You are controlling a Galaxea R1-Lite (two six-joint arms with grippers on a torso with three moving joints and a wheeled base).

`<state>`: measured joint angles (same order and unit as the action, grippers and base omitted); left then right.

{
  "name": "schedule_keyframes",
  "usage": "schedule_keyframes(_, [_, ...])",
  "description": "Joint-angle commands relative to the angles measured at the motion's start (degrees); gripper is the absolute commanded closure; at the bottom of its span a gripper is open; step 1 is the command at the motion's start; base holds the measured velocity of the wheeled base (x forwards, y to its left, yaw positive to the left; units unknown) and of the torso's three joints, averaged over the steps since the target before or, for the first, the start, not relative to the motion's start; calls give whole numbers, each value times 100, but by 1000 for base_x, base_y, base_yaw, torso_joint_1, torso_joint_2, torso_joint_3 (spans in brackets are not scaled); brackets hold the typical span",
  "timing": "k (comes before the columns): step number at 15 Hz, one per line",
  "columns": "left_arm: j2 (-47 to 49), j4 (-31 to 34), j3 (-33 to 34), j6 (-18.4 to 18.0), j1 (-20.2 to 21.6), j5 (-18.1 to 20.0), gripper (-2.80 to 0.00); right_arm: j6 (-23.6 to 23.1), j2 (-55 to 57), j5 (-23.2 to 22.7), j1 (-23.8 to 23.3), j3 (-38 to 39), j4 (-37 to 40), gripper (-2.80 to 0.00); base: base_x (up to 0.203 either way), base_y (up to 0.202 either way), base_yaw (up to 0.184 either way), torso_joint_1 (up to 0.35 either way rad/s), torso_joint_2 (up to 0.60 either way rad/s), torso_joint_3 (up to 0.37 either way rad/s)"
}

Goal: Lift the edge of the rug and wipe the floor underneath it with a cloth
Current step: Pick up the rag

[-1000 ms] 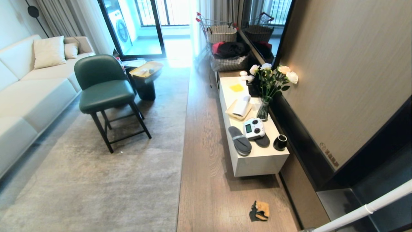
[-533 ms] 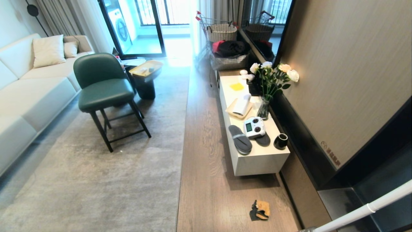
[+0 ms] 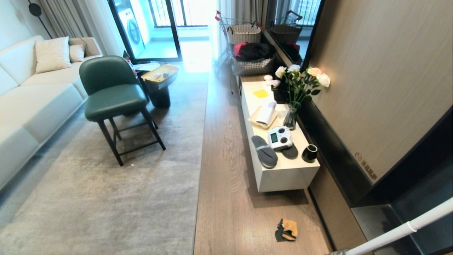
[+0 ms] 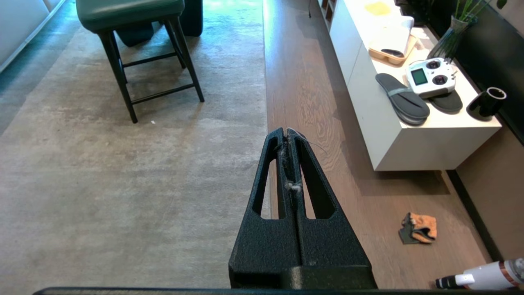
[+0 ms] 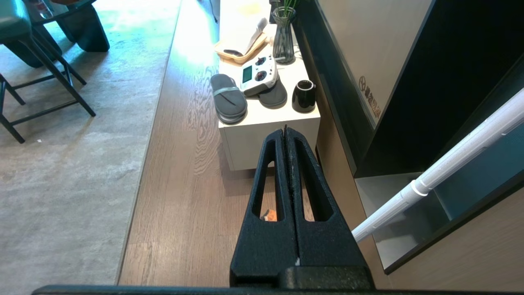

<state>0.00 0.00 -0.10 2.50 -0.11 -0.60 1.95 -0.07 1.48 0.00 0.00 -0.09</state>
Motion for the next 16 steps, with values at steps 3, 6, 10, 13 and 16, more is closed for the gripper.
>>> schedule_keyframes(3, [0,0,1,4,-7,-2,0,7,7,1,7,0,-4,0,0,0,0,-135,316,173])
schedule_keyframes(6, [0,0,1,4,-5,-2,0,7,7,1,1,0,0,0,0,0,0,-137,308,176])
schedule_keyframes(10, [0,0,1,4,-7,-2,0,16,7,10,0,0,0,0,0,0,0,-133,315,179])
schedule_keyframes(13, [0,0,1,4,-4,-2,0,33,7,19,0,0,0,0,0,0,0,-140,330,186])
schedule_keyframes(16, [0,0,1,4,2,-2,0,42,7,36,0,0,0,0,0,0,0,-142,341,200])
